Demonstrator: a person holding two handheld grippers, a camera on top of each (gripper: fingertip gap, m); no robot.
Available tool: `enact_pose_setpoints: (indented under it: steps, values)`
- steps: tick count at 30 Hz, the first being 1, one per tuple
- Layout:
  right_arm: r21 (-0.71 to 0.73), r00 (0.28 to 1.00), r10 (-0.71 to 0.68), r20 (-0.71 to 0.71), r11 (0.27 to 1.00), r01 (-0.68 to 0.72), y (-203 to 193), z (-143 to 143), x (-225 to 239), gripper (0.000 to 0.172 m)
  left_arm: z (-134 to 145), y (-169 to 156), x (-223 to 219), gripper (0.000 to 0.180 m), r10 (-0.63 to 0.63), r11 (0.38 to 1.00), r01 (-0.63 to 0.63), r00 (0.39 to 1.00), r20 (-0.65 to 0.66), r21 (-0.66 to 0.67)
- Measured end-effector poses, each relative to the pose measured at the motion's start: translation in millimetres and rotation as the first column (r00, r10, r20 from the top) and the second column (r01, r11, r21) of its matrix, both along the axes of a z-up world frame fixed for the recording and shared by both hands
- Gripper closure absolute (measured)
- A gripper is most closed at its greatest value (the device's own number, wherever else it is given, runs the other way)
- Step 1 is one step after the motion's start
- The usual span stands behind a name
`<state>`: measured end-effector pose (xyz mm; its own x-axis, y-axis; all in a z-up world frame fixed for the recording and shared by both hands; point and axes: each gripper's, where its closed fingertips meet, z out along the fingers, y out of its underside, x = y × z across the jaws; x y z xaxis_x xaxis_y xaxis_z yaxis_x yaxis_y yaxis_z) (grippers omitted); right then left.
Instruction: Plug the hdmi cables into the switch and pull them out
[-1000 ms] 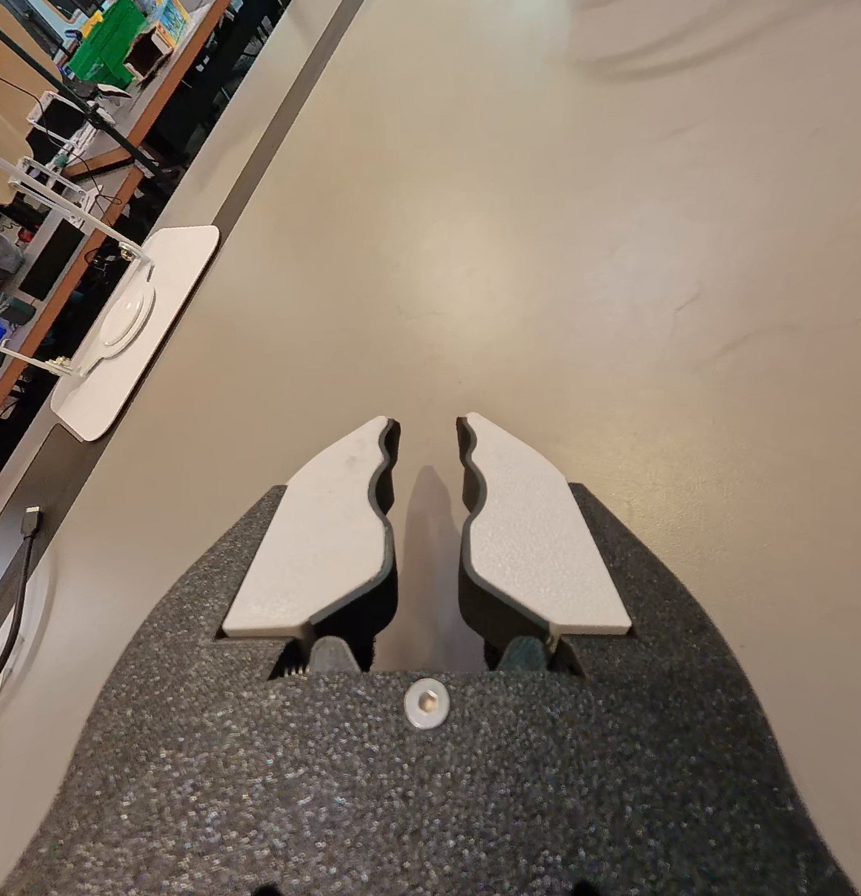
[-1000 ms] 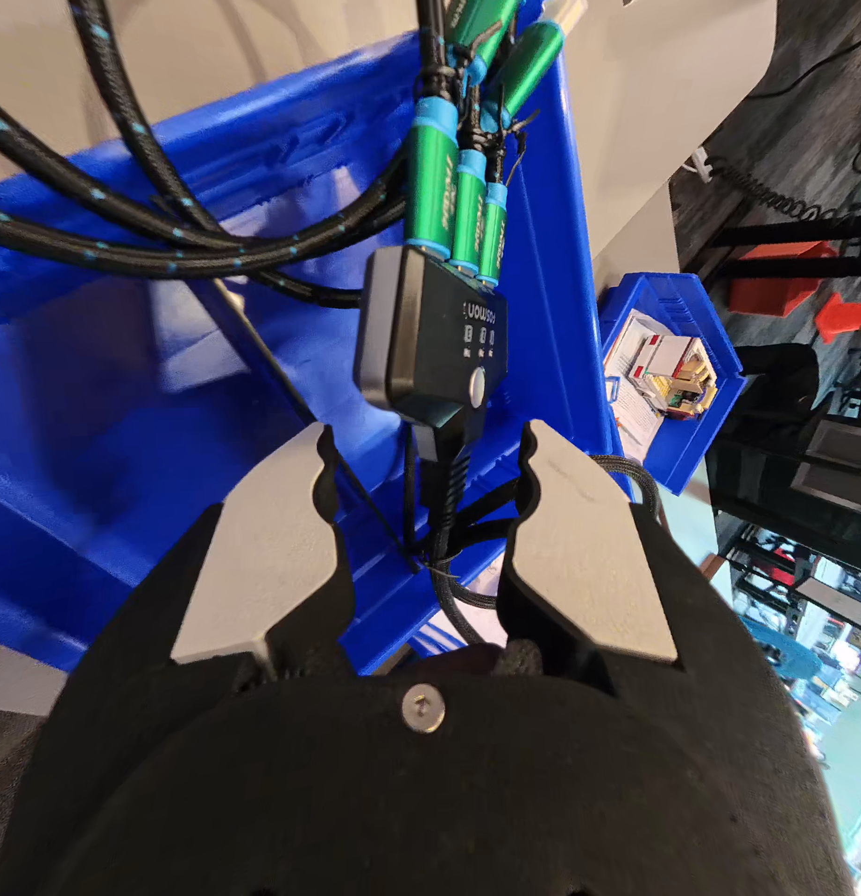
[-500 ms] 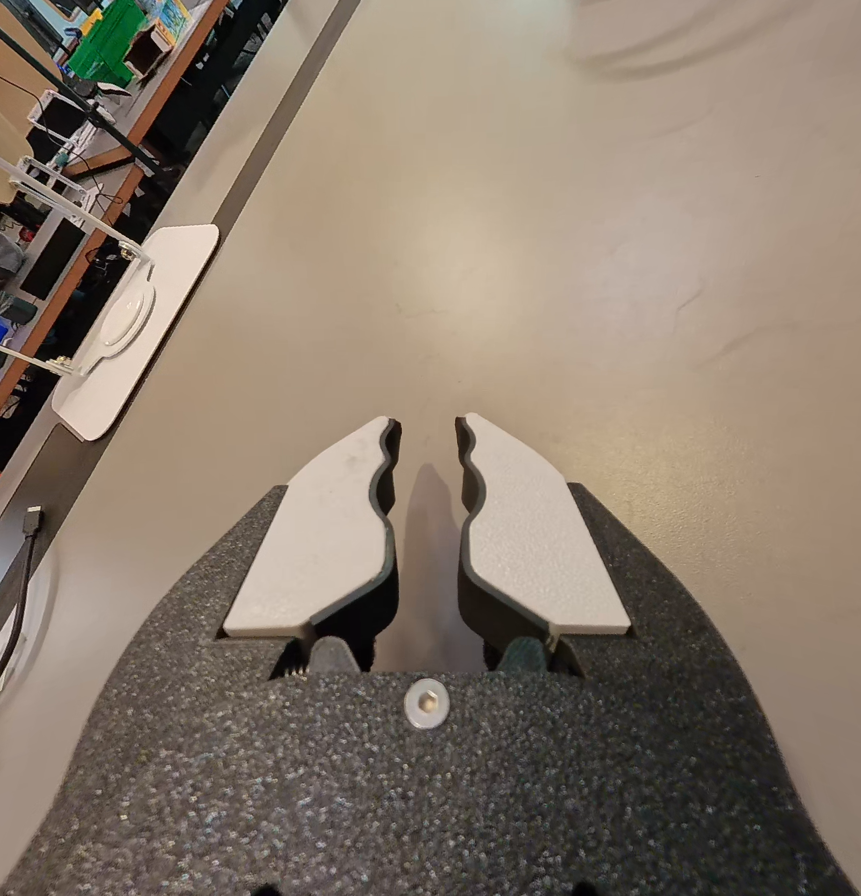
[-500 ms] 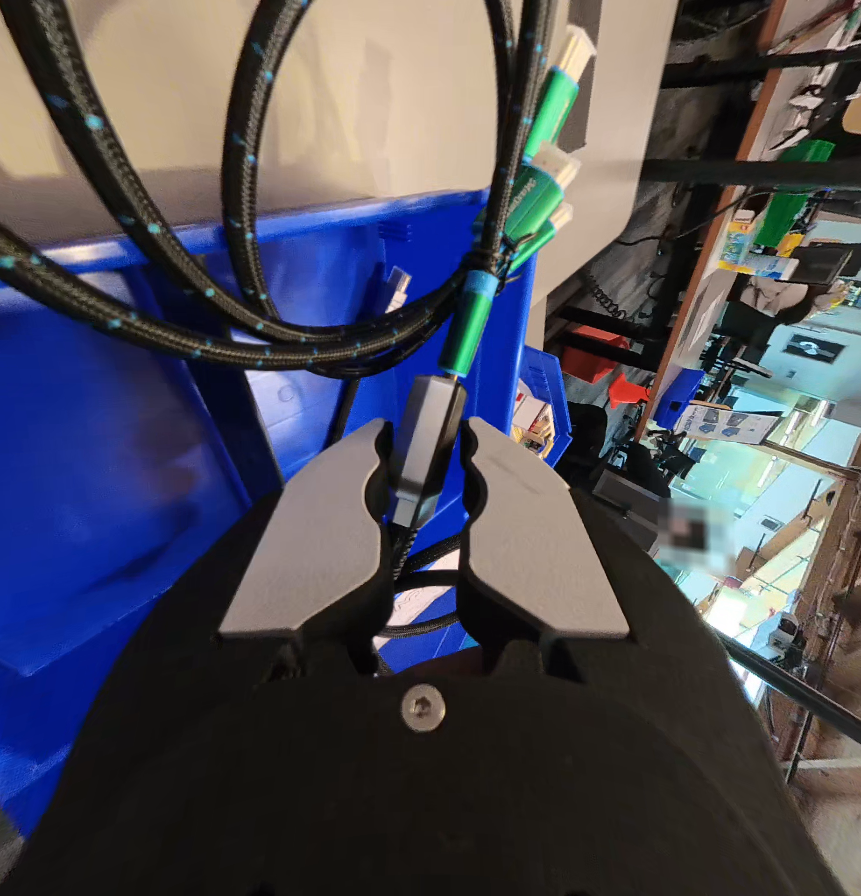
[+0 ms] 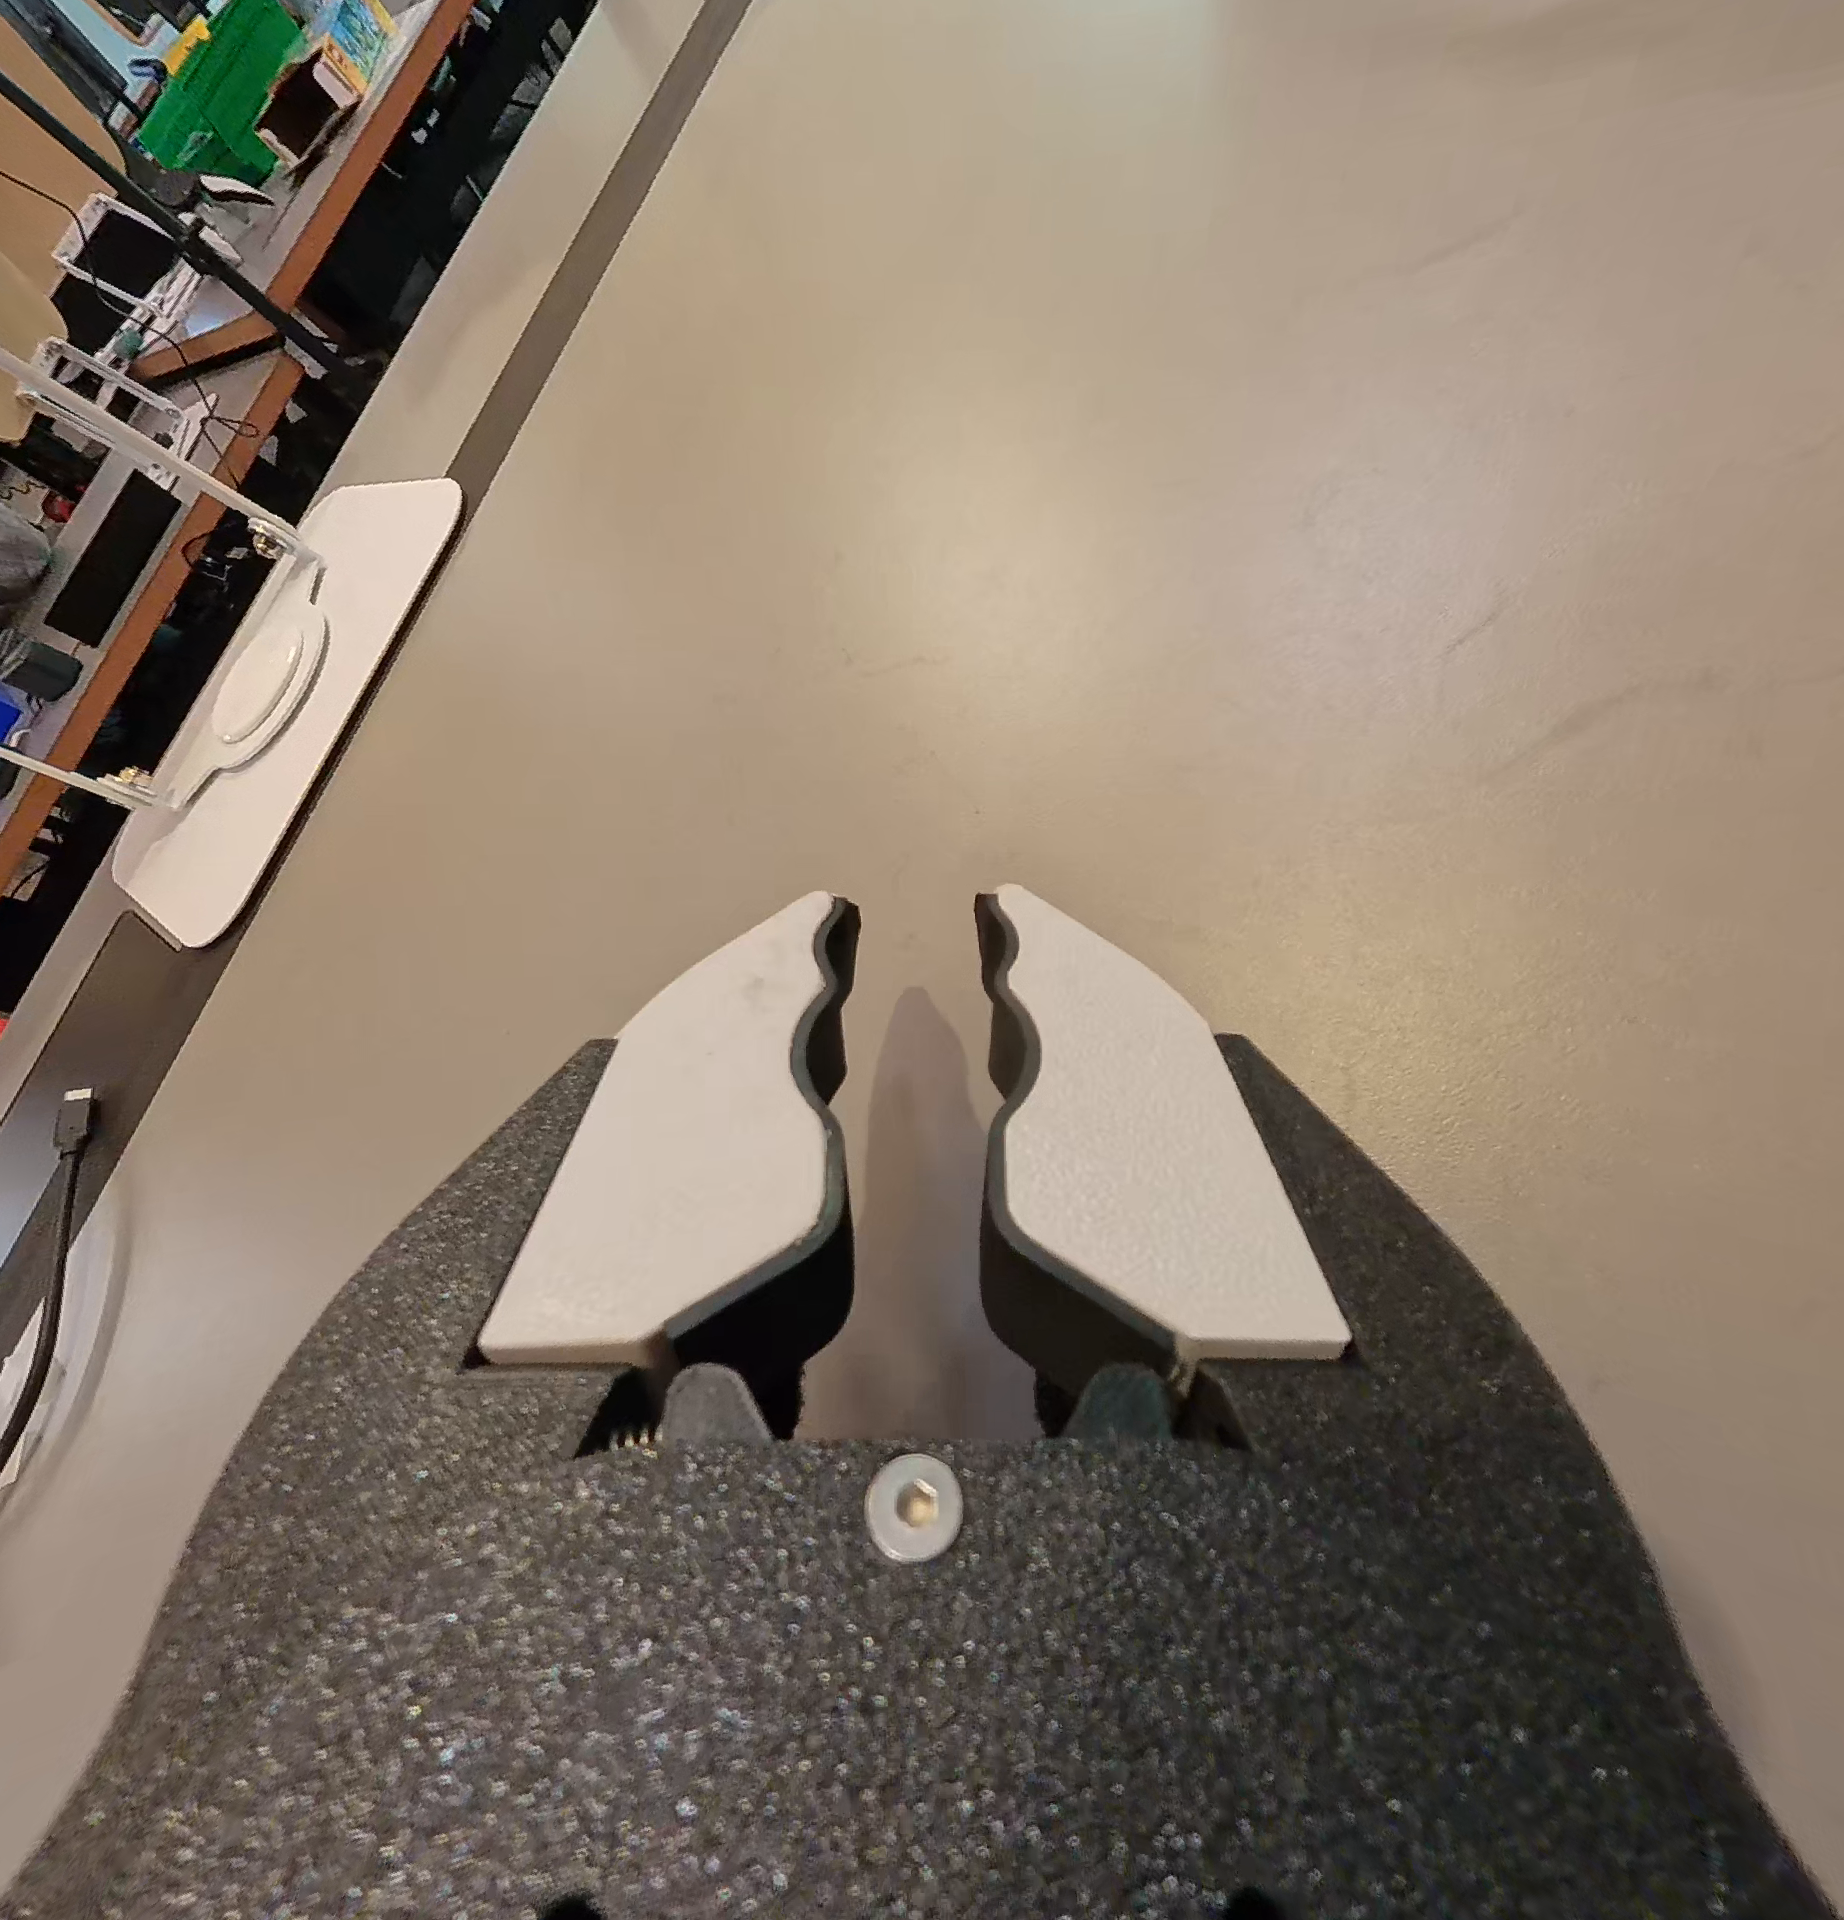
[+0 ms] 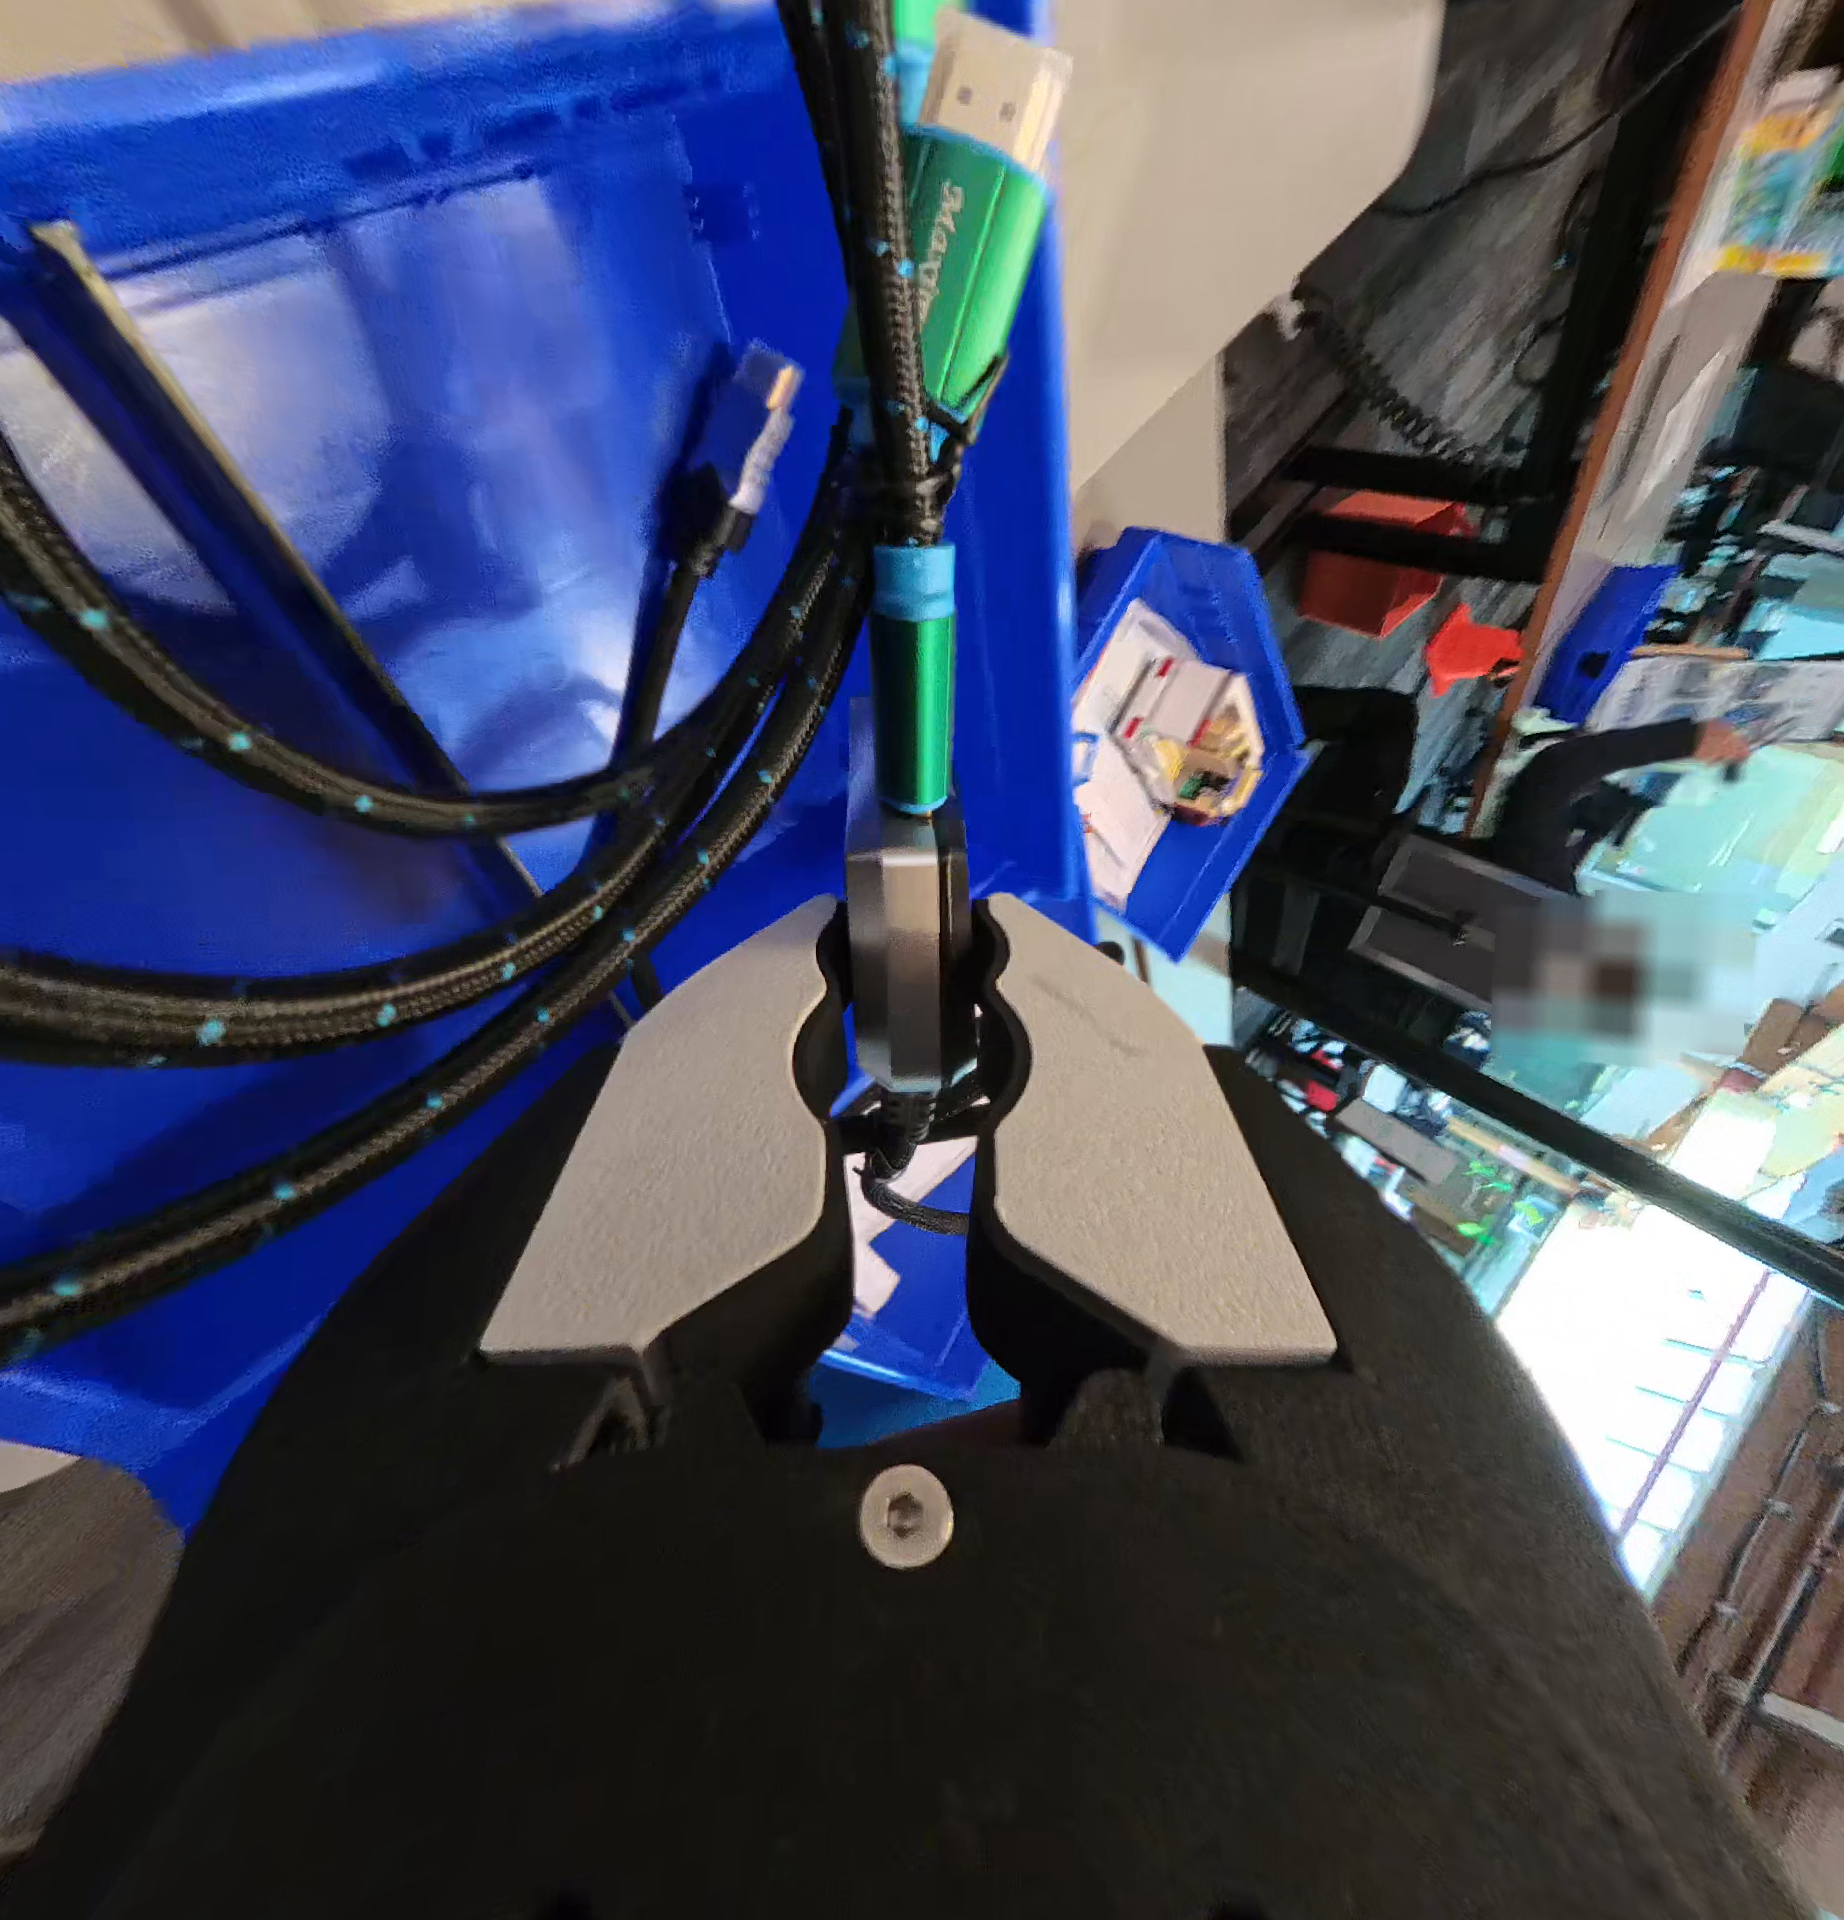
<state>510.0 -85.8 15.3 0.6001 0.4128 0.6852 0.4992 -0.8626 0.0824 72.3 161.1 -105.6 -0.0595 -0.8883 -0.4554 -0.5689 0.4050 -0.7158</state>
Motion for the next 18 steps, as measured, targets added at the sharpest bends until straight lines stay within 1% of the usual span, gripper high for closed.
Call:
enact_pose_setpoints:
  steps: [2, 4, 15, 18]
  values:
    - [-0.007, 0.999, -0.040, -0.013, 0.999, 0.040, 1.0, -14.1, 6.7, 0.151, 0.7, 0.4, 0.0, 0.157, 0.002, 1.000, -0.002, 1.000, 0.004, -0.003]
    - [0.000, 0.998, -0.069, -0.007, 0.998, 0.069, 3.2, -19.2, 12.7, 0.151, 1.3, 0.8, -0.2, 0.157, 0.004, 1.000, -0.004, 1.000, 0.007, -0.006]
    - [-0.050, 0.990, -0.133, -0.056, 0.990, 0.130, 11.9, -33.5, 24.1, 0.151, 0.9, 0.4, -0.4, 0.157, 0.001, 1.000, -0.001, 1.000, 0.006, -0.002]
    - [-0.080, 0.991, -0.129, -0.019, 0.989, 0.127, 13.0, -37.1, 24.1, 0.151, 1.7, 0.3, -0.6, 0.157, 0.001, 1.000, -0.001, 1.000, 0.009, -0.007]
